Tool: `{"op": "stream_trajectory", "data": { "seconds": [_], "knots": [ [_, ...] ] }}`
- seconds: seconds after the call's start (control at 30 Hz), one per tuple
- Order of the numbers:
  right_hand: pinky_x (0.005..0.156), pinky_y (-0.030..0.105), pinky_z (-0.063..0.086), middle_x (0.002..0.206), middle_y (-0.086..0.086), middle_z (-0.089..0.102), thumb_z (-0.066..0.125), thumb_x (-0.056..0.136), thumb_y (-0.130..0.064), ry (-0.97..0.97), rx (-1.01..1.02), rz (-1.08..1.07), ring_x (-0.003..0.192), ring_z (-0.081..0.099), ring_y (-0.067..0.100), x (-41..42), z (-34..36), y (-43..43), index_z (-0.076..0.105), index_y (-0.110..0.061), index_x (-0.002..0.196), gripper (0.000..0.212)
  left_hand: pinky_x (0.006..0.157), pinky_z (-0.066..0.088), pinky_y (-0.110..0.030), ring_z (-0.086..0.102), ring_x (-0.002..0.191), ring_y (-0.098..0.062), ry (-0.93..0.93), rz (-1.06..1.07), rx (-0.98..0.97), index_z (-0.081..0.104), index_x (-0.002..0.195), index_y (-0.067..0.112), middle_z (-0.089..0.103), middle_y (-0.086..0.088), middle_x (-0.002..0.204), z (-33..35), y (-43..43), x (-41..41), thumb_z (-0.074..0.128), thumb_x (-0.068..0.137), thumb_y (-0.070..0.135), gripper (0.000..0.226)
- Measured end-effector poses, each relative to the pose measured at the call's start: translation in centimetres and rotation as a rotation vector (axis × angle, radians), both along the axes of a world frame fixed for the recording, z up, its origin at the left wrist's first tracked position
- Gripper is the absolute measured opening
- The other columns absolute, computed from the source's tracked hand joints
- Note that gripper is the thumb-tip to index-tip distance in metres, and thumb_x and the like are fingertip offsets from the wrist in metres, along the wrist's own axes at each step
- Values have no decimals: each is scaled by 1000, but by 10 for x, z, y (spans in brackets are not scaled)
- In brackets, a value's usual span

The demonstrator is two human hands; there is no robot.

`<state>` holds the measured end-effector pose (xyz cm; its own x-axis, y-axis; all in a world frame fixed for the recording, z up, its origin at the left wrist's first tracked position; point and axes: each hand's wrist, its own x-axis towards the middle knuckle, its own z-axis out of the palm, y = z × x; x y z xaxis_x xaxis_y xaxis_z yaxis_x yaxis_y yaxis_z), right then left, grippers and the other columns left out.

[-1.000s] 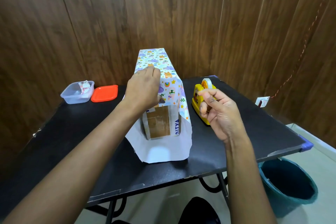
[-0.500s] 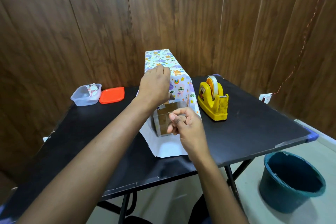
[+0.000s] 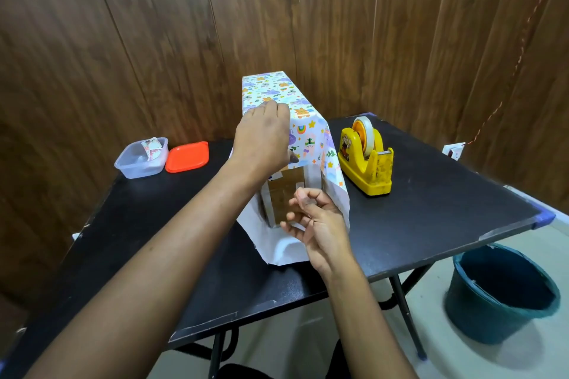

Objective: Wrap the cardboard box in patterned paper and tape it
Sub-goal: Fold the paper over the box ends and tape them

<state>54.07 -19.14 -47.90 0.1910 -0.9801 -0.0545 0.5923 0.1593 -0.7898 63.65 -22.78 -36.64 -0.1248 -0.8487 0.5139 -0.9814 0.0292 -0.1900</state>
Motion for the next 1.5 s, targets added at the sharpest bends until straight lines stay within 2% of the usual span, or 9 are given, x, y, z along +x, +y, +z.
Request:
{"op": "stream_trajectory", "data": {
  "seconds": [0.1,0.27,0.57,0.87,1.03,1.13,1.33,1.4,1.5],
  "knots": [
    [57,26,53,72,2,61,56,92,-8,-74,-19,-68,53,56,9,9,5,-13,59,-11,79,13,91,37,-31,47,114,-23,-14,-1,-9,42,121,8,49,-9,123,-1,0,1,71,76,47,67],
    [52,18,50,60,-1,63,56,92,-8,-105,-68,-265,47,55,6,21,11,-27,60,-11,72,21,93,37,-30,46,117,-22,-14,0,-12,40,123,9,48,-8,126,-2,-1,1,71,76,47,68],
    [39,15,40,44,-4,57,64,88,-10,-185,61,-500,35,47,5,33,21,-47,58,-13,68,21,100,33,-32,42,124,-25,-35,18,15,35,129,8,42,-10,135,-3,-3,2,70,77,47,74],
    [33,14,31,39,-4,50,73,81,-17,-168,196,-450,31,37,7,28,22,-47,62,-1,83,20,102,33,-33,40,127,-24,-12,5,23,34,131,9,41,-9,138,-3,-4,1,72,76,45,76],
    [34,15,29,34,-3,42,71,82,-35,3,174,-400,31,31,11,28,2,-43,58,-13,64,31,101,32,-32,41,125,-24,-34,7,24,36,128,8,43,-10,135,-2,-5,2,72,76,45,73],
    [34,15,30,36,-1,44,71,83,-31,-17,175,-376,30,32,10,28,-3,-44,59,-14,66,27,100,33,-33,43,124,-25,-24,2,18,38,126,8,44,-10,133,-3,-6,2,73,74,45,73],
    [36,15,32,45,6,39,65,87,-7,-75,192,-291,30,35,11,22,-11,-39,47,-5,70,25,100,34,-32,43,123,-24,-13,10,26,38,127,8,45,-10,132,-3,-5,1,73,74,46,74],
    [35,16,34,39,4,44,61,89,-5,17,167,-218,28,39,12,18,-5,-31,47,-5,71,23,99,35,-32,44,122,-24,-4,10,32,38,127,8,46,-9,131,-2,-5,1,73,74,46,74],
    [36,20,43,43,8,55,60,90,-8,162,42,-86,30,45,14,4,23,-10,47,-6,68,26,97,37,-32,46,119,-23,12,8,39,39,126,8,48,-9,129,0,-3,1,74,73,47,74]
  ]
}}
